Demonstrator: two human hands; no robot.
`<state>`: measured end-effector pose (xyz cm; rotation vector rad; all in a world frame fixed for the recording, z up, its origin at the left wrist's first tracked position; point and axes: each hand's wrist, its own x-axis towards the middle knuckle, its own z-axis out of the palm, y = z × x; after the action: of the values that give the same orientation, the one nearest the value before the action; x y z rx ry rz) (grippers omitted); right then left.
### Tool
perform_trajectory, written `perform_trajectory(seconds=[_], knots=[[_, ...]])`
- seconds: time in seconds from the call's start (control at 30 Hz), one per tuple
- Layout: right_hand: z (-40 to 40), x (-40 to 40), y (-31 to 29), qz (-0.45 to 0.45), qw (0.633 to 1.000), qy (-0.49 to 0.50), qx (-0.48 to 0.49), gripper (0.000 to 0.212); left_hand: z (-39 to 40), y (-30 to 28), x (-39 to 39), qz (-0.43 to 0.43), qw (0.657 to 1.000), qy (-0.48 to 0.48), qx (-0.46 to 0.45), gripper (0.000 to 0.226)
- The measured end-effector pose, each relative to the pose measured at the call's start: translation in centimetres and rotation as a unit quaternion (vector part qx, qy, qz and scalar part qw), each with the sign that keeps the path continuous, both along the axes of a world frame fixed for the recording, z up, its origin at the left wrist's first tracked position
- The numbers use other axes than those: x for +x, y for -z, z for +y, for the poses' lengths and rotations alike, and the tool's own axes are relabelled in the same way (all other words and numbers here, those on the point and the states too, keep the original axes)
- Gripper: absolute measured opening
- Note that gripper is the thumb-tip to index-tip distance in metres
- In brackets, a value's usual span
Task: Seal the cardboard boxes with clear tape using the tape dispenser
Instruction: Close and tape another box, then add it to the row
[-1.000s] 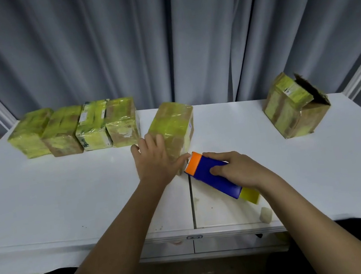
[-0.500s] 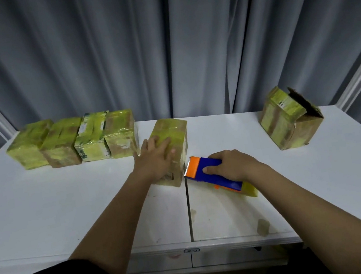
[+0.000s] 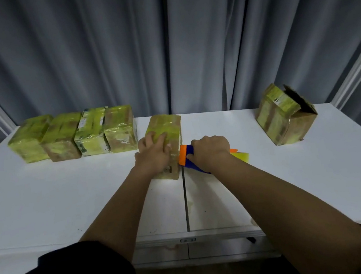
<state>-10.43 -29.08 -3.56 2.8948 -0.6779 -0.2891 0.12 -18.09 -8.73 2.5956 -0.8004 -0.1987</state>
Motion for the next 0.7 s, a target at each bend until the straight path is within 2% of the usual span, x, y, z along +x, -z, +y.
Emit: perform_trajectory(seconds=[0.27, 0.43, 0.5, 0.63, 0.7], knots=[[1.3, 0.7, -0.6, 0.002, 0.999, 0.035, -0.023, 0.033, -0.2, -0.6, -0.9, 0.02, 0.999, -0.026, -0.006, 0.045], [-1.9, -1.3, 2.7, 0.029, 0.996, 0.075, -0.039, 0.035, 0.6, -0.1, -1.3, 0.02, 1.0, -0.016, -0.016, 0.043], [-5.3, -3.0, 3.4, -0.047, 0.995, 0.093, -0.006, 0.033, 0.6, -0.2, -1.0, 0.022, 0.999, -0.017, -0.016, 0.044], [-8.6, -5.8, 2.8, -0.193, 0.981, 0.028, 0.018, 0.047, -0.1, -0.7, -0.6, 0.032, 0.999, -0.012, 0.0, 0.045], [-8.6, -6.2, 2.7, -0.265, 0.959, 0.022, 0.097, 0.045, -0.1, -0.6, -0.5, 0.034, 0.999, -0.018, -0.005, 0.045]])
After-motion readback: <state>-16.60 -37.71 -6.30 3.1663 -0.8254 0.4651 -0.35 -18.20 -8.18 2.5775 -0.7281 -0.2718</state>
